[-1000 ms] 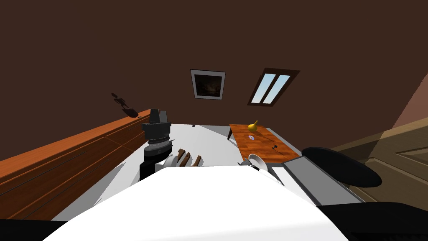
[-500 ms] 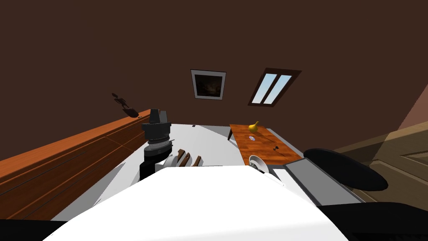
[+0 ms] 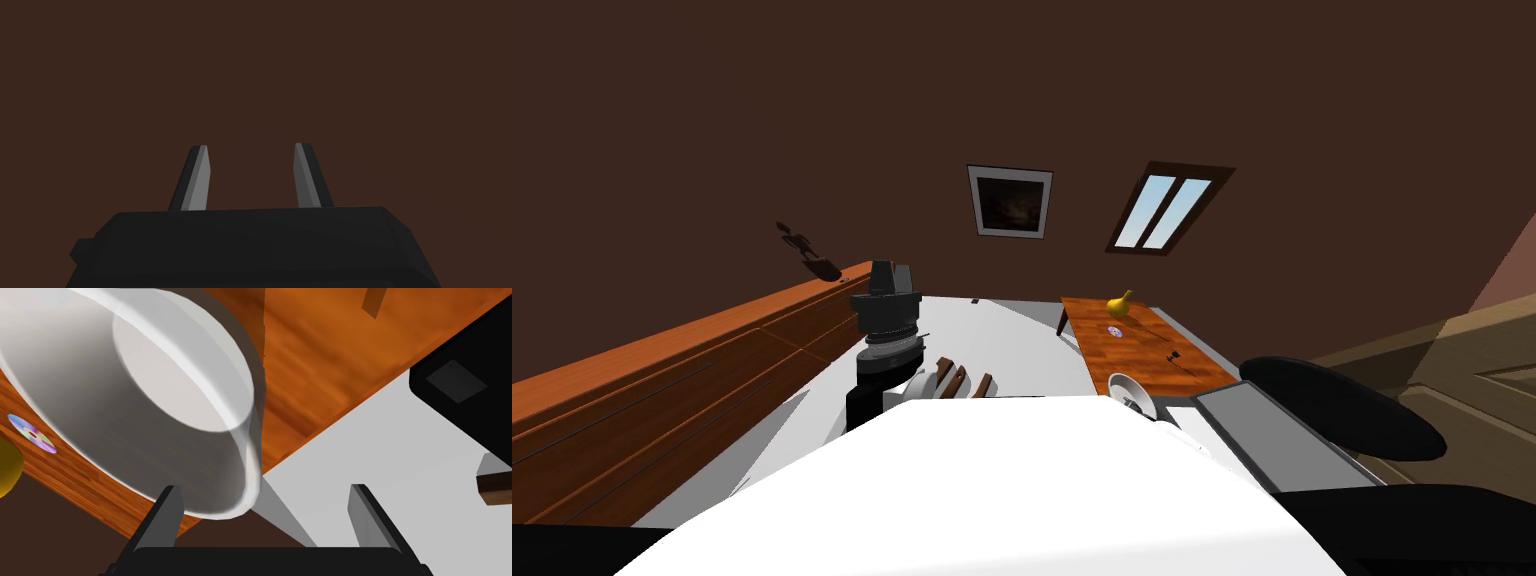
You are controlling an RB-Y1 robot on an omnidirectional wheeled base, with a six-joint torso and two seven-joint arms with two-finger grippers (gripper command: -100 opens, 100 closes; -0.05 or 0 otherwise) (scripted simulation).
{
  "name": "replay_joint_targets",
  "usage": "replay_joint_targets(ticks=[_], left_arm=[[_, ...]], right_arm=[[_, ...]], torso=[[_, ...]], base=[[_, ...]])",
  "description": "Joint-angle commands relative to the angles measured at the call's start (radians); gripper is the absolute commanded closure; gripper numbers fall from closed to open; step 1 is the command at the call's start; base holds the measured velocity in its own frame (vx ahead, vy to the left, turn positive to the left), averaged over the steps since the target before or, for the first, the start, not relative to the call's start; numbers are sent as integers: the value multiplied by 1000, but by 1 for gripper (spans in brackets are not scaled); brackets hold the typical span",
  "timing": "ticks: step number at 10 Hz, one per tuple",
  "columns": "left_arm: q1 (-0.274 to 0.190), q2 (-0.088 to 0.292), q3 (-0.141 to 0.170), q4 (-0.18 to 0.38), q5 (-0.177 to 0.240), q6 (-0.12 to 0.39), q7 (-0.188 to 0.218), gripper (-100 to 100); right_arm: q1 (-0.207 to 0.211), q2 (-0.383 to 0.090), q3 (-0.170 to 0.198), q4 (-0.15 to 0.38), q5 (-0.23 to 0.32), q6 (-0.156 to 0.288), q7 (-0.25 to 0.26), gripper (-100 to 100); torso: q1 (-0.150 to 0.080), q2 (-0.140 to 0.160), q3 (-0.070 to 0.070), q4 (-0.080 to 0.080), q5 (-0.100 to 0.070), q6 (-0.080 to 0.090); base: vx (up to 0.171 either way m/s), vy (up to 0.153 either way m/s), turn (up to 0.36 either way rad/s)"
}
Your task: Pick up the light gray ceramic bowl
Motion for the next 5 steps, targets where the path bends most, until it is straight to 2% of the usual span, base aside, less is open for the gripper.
replay_joint_targets(ticks=[1, 2, 3, 5], left_arm=[[0, 0, 0, 0, 0, 0, 0, 0], [0, 0, 0, 0, 0, 0, 0, 0], [0, 0, 0, 0, 0, 0, 0, 0], [0, 0, 0, 0, 0, 0, 0, 0]], right_arm=[[0, 0, 0, 0, 0, 0, 0, -100], [1, 0, -1, 4, 1, 0, 3, 0], [-11, 34, 3, 24, -2, 26, 9, -100], [-23, 67, 7, 45, -5, 52, 16, -100]], torso=[[0, 0, 0, 0, 0, 0], [1, 0, 0, 0, 0, 0], [1, 1, 0, 0, 0, 0], [-4, 2, 1, 1, -1, 0]], base=[[6, -16, -3], [0, 0, 0], [-16, -52, 144], [-29, -95, 105]])
